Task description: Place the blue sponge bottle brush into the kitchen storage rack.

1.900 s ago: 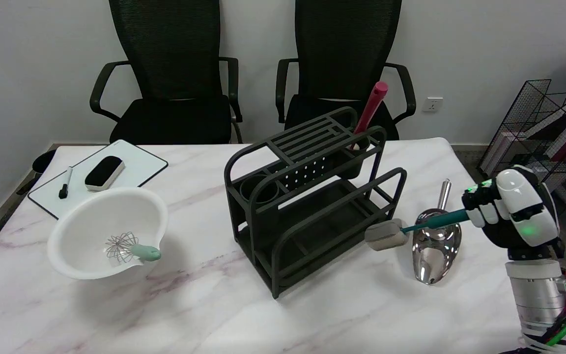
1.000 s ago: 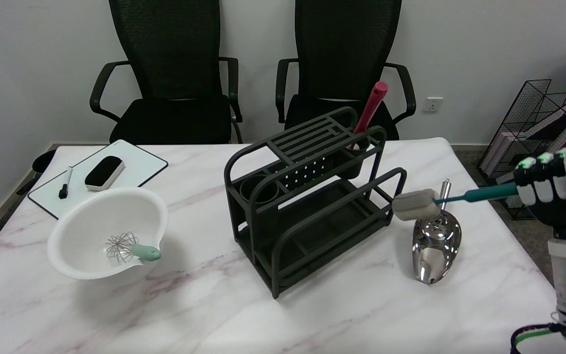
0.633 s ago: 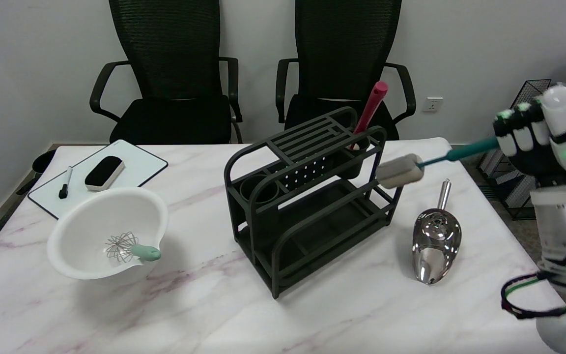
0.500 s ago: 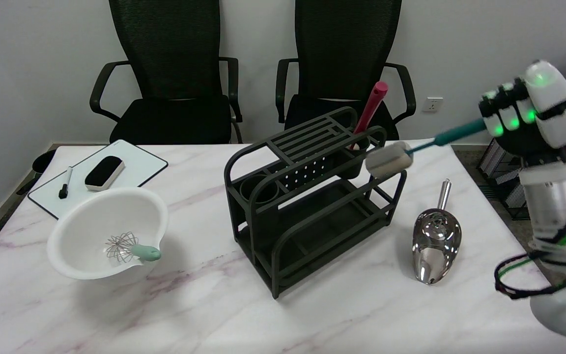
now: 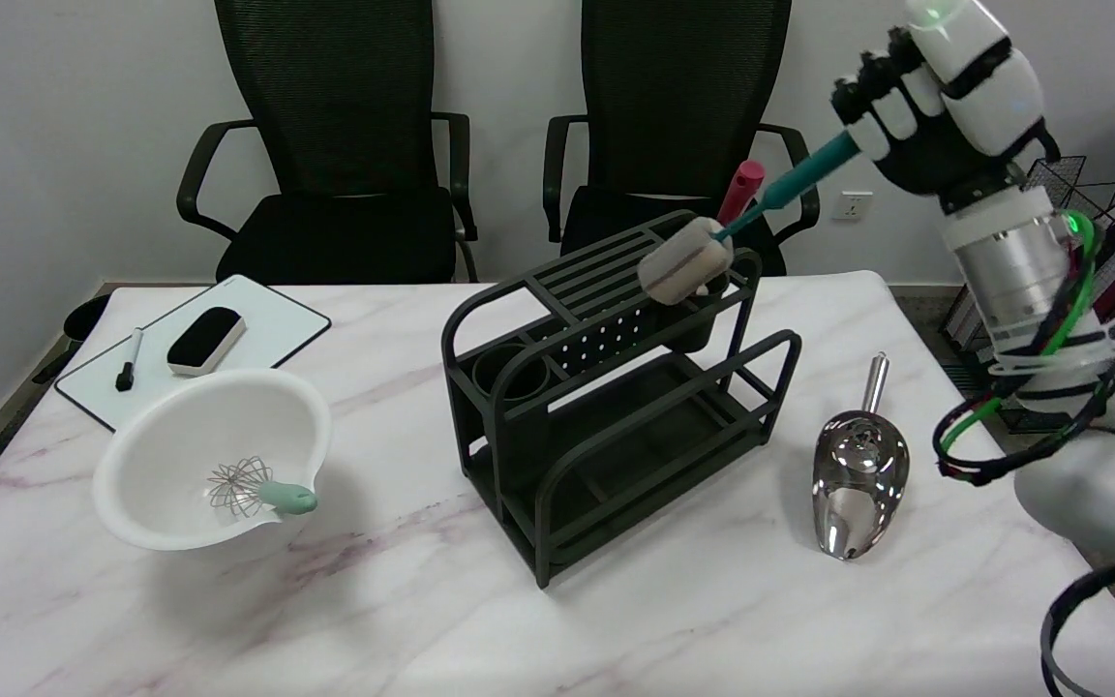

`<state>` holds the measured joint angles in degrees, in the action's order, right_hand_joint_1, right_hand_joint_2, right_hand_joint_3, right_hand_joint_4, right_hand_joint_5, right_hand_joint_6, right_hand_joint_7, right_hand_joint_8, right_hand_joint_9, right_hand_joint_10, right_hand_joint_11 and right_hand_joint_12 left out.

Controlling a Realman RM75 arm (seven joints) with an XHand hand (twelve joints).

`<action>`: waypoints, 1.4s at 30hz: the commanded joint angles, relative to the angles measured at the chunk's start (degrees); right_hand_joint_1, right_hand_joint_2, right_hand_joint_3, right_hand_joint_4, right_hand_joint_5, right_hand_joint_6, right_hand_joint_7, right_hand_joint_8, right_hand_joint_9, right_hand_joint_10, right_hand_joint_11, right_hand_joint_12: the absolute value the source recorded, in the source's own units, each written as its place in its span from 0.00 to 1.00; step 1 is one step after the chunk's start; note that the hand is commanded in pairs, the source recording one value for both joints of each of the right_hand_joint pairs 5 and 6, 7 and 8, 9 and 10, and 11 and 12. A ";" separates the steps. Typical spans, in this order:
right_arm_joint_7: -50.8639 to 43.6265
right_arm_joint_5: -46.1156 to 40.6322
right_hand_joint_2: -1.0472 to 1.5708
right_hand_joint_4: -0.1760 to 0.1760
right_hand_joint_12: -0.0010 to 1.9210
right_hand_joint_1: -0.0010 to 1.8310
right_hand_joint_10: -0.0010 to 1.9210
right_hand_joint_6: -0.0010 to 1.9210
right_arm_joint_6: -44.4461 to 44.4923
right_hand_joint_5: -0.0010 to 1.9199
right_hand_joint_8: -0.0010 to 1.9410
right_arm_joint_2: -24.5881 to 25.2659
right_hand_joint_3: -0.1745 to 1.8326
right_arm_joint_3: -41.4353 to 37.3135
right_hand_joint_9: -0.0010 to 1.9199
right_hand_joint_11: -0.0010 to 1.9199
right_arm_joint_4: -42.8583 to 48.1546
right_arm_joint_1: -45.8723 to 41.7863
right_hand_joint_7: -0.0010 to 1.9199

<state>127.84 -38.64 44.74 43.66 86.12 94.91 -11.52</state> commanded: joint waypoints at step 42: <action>-0.75 14.97 1.00 0.50 1.00 0.58 1.00 1.00 -28.22 1.00 0.99 11.38 0.27 36.06 1.00 1.00 -1.19 38.91 1.00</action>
<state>127.40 -29.19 17.51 52.90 117.94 96.92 22.87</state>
